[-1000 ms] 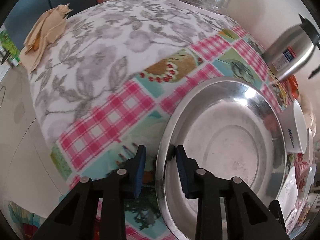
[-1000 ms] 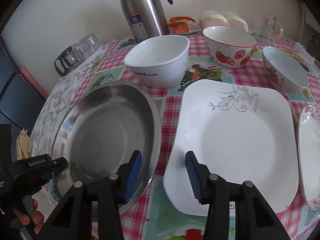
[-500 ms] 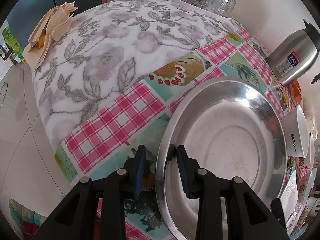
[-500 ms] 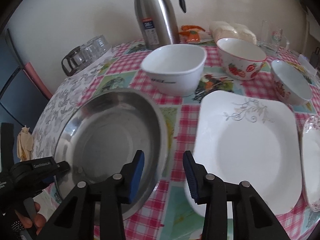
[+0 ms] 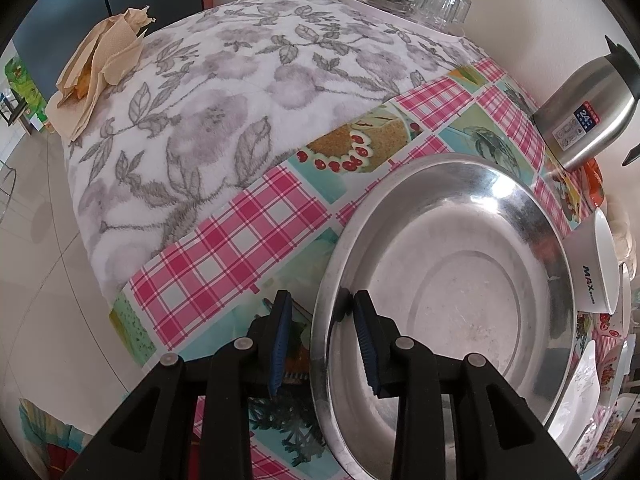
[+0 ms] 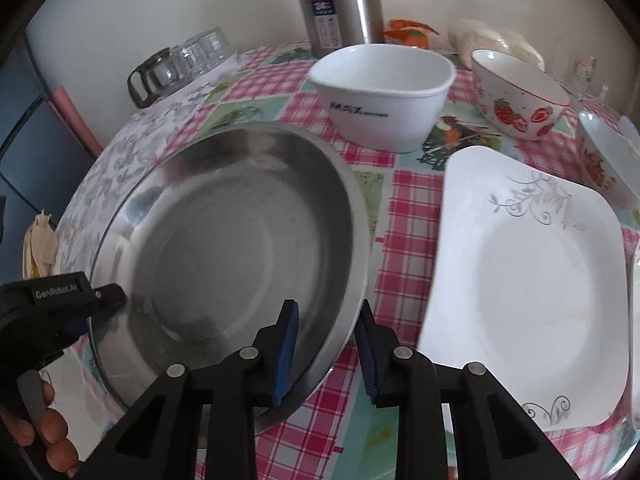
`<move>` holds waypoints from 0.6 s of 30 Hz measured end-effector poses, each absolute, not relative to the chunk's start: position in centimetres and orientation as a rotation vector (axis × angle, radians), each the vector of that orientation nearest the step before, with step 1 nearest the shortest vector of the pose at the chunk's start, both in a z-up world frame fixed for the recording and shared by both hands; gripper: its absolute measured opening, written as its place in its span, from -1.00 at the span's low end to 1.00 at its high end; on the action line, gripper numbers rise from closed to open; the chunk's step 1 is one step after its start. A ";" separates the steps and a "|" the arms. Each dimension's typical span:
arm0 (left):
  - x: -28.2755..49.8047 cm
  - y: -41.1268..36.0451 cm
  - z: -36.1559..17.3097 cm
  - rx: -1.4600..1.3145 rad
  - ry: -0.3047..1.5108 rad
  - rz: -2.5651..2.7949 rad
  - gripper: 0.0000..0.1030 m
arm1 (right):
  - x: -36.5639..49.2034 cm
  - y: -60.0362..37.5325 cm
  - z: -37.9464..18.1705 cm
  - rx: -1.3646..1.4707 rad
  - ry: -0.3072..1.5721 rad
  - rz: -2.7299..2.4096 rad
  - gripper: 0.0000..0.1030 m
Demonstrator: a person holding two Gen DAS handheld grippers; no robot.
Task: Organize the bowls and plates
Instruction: 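Lift the steel basin with the left gripper and carry it over the square plate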
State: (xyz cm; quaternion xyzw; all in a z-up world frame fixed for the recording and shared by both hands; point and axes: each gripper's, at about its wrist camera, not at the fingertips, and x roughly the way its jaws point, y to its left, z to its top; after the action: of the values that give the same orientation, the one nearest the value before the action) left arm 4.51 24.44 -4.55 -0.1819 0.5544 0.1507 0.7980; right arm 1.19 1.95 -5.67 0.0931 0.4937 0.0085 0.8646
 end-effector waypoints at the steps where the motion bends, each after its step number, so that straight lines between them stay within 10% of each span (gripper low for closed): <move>1: 4.5 24.4 -4.6 -0.387 1.190 0.324 -0.33 | 1.2 2.0 -5.7 0.194 1.035 0.026 -0.41; 18: 3.9 24.5 -4.3 -0.407 1.172 0.293 -0.56 | 0.4 2.1 -3.8 0.228 0.971 0.113 -0.61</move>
State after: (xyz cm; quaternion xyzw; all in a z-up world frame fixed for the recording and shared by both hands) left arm 3.94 24.50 -4.28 -0.1900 0.5473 0.1368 0.8035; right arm 0.37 2.14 -3.81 0.1092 0.4654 0.0541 0.8766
